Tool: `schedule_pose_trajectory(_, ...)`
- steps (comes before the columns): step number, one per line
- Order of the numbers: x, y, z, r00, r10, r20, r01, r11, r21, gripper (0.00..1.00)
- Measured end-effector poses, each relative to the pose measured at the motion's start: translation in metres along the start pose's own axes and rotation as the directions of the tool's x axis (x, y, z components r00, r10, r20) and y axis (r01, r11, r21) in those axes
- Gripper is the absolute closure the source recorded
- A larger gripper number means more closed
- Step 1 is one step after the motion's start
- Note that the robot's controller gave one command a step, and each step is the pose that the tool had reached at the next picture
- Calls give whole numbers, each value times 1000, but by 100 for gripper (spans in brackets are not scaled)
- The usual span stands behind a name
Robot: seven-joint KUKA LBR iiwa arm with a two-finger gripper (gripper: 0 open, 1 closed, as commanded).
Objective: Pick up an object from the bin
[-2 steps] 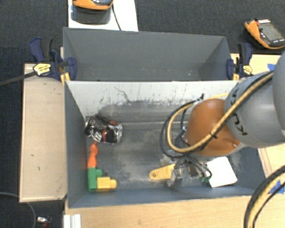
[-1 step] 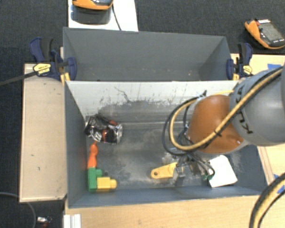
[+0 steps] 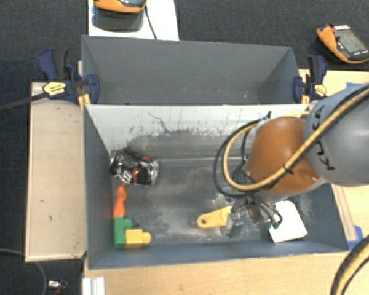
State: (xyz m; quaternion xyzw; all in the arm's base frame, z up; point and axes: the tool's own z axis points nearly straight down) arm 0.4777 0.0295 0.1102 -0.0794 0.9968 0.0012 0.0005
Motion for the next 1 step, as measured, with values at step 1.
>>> schedule_pose_trajectory(1,-1,0,-12,1000,-1,3,1,1000,0,100)
